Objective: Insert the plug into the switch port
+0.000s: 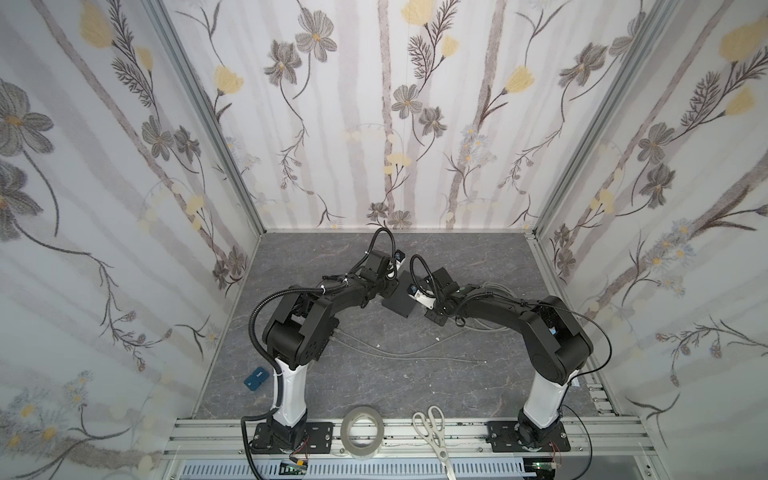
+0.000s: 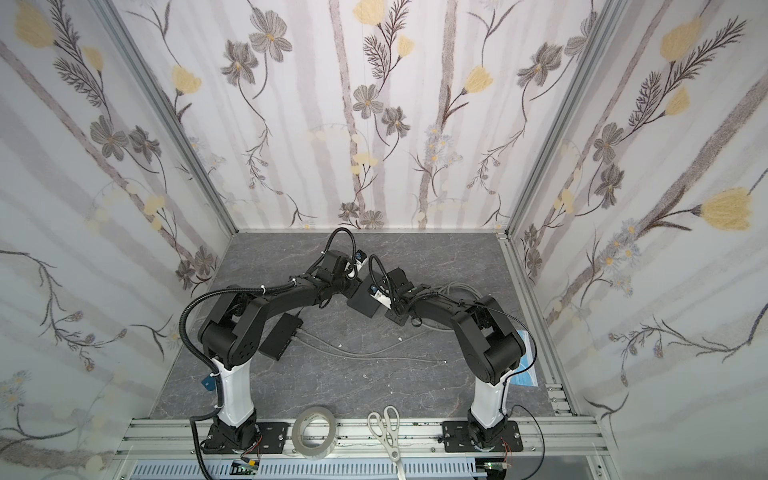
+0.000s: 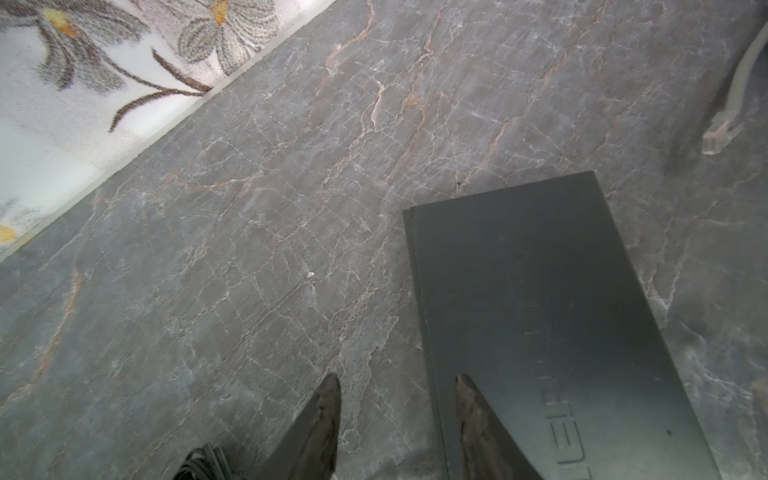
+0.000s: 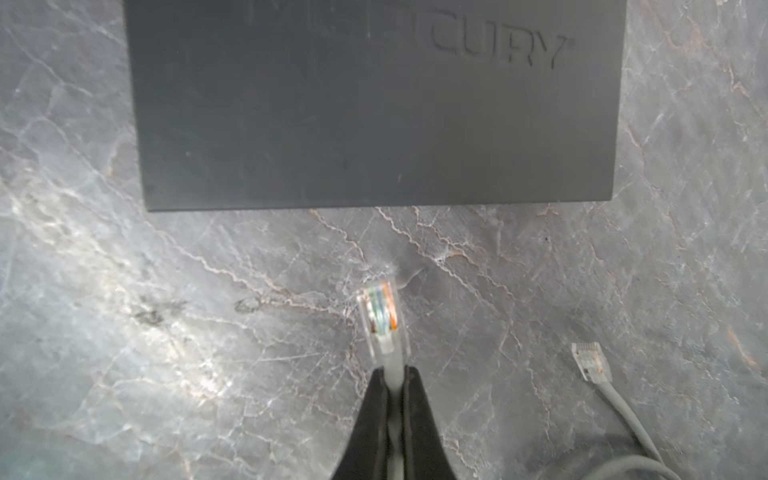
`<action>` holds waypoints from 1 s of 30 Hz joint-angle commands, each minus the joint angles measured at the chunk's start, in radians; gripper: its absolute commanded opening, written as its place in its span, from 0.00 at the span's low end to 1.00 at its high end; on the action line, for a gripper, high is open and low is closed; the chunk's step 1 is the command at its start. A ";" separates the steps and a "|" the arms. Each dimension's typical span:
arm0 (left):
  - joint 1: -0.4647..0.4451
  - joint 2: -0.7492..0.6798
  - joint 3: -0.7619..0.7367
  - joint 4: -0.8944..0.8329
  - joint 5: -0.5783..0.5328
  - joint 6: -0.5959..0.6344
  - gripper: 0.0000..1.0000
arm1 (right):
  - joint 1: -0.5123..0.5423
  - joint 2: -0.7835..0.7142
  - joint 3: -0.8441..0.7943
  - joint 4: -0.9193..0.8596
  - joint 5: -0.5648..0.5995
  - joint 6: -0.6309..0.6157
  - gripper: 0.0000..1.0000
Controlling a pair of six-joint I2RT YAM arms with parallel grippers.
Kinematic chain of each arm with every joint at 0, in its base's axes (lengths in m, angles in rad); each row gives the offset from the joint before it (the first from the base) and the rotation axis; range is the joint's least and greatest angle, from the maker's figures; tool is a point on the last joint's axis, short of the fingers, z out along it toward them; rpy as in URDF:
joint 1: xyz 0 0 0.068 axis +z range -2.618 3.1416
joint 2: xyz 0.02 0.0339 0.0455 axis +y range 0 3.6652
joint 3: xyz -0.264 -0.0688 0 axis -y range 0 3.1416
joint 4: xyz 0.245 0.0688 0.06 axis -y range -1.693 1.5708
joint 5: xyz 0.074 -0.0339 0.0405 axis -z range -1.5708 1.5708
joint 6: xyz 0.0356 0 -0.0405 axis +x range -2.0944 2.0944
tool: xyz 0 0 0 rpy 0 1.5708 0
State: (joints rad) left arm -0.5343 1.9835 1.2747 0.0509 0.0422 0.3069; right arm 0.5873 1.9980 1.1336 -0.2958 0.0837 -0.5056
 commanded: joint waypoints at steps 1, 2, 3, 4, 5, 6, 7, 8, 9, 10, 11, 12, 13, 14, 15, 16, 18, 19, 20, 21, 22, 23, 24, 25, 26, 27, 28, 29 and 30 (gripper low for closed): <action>0.004 0.010 0.017 -0.018 0.039 -0.003 0.46 | -0.013 0.022 0.023 -0.005 -0.070 0.016 0.00; 0.003 0.012 0.022 -0.024 0.043 -0.002 0.46 | -0.013 0.030 0.031 -0.010 -0.070 0.018 0.00; 0.004 0.017 0.026 -0.032 0.047 -0.001 0.45 | -0.012 0.040 0.042 -0.017 -0.070 0.017 0.00; 0.003 0.021 0.032 -0.039 0.052 0.003 0.44 | -0.012 0.051 0.058 -0.028 -0.071 0.017 0.00; 0.003 0.023 0.033 -0.041 0.053 0.007 0.42 | -0.012 0.062 0.071 -0.038 -0.074 0.016 0.00; 0.004 0.023 0.034 -0.042 0.056 0.009 0.42 | -0.012 0.073 0.084 -0.047 -0.076 0.018 0.00; 0.004 0.024 0.033 -0.042 0.058 0.012 0.42 | -0.013 0.083 0.094 -0.050 -0.077 0.017 0.00; 0.004 0.025 0.035 -0.043 0.060 0.012 0.41 | -0.012 0.090 0.100 -0.052 -0.079 0.017 0.00; 0.005 0.029 0.037 -0.045 0.062 0.012 0.41 | -0.013 0.097 0.106 -0.052 -0.079 0.016 0.00; 0.005 0.033 0.042 -0.050 0.066 0.012 0.41 | -0.012 0.103 0.112 -0.054 -0.079 0.019 0.00; 0.005 0.036 0.046 -0.057 0.069 0.012 0.41 | -0.013 0.108 0.119 -0.055 -0.079 0.022 0.00; 0.006 0.040 0.053 -0.065 0.073 0.012 0.41 | -0.012 0.112 0.125 -0.056 -0.081 0.024 0.00; 0.007 0.045 0.059 -0.072 0.076 0.012 0.41 | -0.012 0.116 0.131 -0.059 -0.084 0.026 0.00; 0.007 0.049 0.065 -0.079 0.078 0.012 0.41 | -0.012 0.118 0.134 -0.059 -0.084 0.026 0.00; 0.008 0.056 0.072 -0.087 0.080 0.012 0.41 | -0.012 0.120 0.138 -0.059 -0.084 0.027 0.00; 0.008 0.060 0.079 -0.094 0.082 0.012 0.41 | -0.013 0.120 0.139 -0.059 -0.084 0.027 0.00; 0.011 0.067 0.086 -0.102 0.090 0.009 0.41 | -0.013 0.122 0.143 -0.059 -0.085 0.028 0.00; 0.011 0.070 0.090 -0.107 0.094 0.008 0.41 | -0.011 0.124 0.144 -0.057 -0.085 0.030 0.00; 0.012 0.072 0.093 -0.111 0.096 0.006 0.40 | -0.011 0.125 0.143 -0.055 -0.087 0.031 0.00; 0.013 0.075 0.096 -0.115 0.100 0.006 0.40 | -0.012 0.125 0.146 -0.054 -0.088 0.032 0.00; 0.013 0.078 0.099 -0.117 0.103 0.005 0.40 | -0.011 0.128 0.147 -0.054 -0.091 0.034 0.00; 0.013 0.080 0.102 -0.121 0.107 0.005 0.40 | -0.010 0.131 0.150 -0.052 -0.093 0.036 0.00; 0.016 0.082 0.105 -0.124 0.111 0.004 0.40 | -0.008 0.132 0.150 -0.053 -0.095 0.036 0.00; 0.013 0.084 0.109 -0.128 0.114 0.003 0.40 | -0.006 0.135 0.152 -0.050 -0.094 0.036 0.00; 0.014 0.087 0.112 -0.131 0.117 0.003 0.40 | -0.006 0.139 0.153 -0.049 -0.094 0.040 0.00; 0.015 0.088 0.115 -0.135 0.120 0.003 0.39 | -0.006 0.143 0.155 -0.048 -0.092 0.043 0.00; 0.014 0.090 0.116 -0.135 0.123 0.003 0.39 | -0.006 0.147 0.155 -0.046 -0.086 0.045 0.00; 0.015 0.090 0.116 -0.137 0.125 0.004 0.39 | -0.007 0.152 0.156 -0.044 -0.077 0.048 0.00; 0.015 0.090 0.117 -0.137 0.126 0.003 0.38 | -0.008 0.157 0.159 -0.042 -0.070 0.054 0.01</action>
State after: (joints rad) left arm -0.5198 2.0693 1.3819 -0.0776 0.1505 0.3103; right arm 0.5804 2.1391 1.2846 -0.3611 0.0116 -0.4725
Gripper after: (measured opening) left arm 0.386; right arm 0.076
